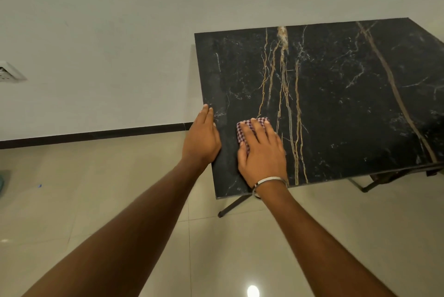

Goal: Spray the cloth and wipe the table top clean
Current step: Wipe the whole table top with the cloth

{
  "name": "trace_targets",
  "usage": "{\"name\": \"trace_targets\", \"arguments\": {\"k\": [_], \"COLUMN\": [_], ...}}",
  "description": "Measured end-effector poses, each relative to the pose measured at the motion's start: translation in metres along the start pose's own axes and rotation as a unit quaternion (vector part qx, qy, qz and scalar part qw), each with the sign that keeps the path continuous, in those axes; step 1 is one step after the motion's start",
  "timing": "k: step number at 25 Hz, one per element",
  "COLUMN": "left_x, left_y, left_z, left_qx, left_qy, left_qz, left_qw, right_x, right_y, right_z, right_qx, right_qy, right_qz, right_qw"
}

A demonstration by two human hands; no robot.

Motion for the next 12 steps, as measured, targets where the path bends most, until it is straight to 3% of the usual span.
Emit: {"name": "trace_targets", "arguments": {"k": [4, 8, 12], "left_x": [-0.003, -0.003, -0.004], "left_y": [0.007, 0.009, 0.017], "left_z": [0.001, 0.003, 0.000], "left_qx": [-0.005, -0.016, -0.029], "left_qy": [0.018, 0.003, 0.013], "left_qz": [0.007, 0.008, 0.014], "left_qw": [1.000, 1.000, 0.999], "right_x": [0.006, -0.044, -0.038], "right_y": [0.007, 0.034, 0.035], "right_z": [-0.002, 0.011, 0.004], "right_qx": [-0.001, -0.025, -0.023], "right_qy": [-0.005, -0.009, -0.003], "right_qz": [0.059, 0.015, -0.019], "right_qw": [0.998, 1.000, 1.000]}}
Point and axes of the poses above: each hand's wrist, its own y-axis away from the middle knuckle, its own z-axis out of the palm, x = y × z, the point moved 9 cm from there along -y, towards the middle knuckle, and after that the axes turned 6 degrees about -y, right-handed, at the moved point
